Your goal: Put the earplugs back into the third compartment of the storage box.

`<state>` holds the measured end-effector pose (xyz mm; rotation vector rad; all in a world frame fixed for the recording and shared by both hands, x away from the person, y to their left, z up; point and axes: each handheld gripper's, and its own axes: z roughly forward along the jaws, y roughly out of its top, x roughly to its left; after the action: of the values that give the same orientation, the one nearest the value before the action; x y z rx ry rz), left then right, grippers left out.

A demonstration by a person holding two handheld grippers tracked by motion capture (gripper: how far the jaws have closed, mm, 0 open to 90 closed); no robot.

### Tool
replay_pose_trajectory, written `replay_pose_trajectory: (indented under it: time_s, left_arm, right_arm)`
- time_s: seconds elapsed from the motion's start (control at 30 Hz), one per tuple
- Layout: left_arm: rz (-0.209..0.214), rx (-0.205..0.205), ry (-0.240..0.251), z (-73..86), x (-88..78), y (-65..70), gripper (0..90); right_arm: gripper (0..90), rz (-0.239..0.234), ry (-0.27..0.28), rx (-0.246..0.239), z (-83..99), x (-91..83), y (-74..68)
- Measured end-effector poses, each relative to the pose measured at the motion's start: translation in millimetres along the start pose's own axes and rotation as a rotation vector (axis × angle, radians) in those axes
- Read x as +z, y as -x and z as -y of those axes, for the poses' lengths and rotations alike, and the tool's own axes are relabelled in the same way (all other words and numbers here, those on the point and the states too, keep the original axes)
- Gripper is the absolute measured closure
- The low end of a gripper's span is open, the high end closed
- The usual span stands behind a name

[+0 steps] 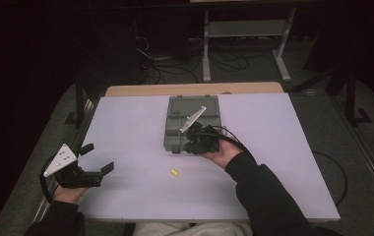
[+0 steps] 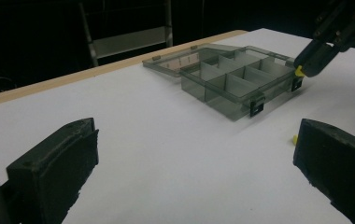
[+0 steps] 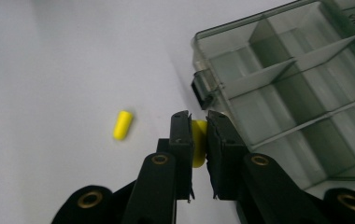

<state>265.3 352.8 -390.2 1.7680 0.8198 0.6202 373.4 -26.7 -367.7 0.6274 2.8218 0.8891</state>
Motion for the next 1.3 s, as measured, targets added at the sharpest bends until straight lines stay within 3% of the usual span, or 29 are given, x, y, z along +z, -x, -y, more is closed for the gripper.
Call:
replay_pose_trajectory:
  time_s: [0.63,1.13,1.3]
  left_arm:
    - [0.004,-0.002,0.001,0.0,-0.2,-0.2,0.0]
    - [0.007,-0.004,0.001,0.2,0.2,-0.5,0.0]
    - [0.010,-0.003,0.000,0.2,0.4,-0.4,0.0]
  right_arm:
    - [79.6,0.042,0.024,0.042,-22.5,-23.8,42.3]
    - [79.8,0.098,-0.017,0.061,-34.1,-19.4,71.5]
    - [79.7,0.104,-0.023,0.097,-34.6,-14.5,83.2]
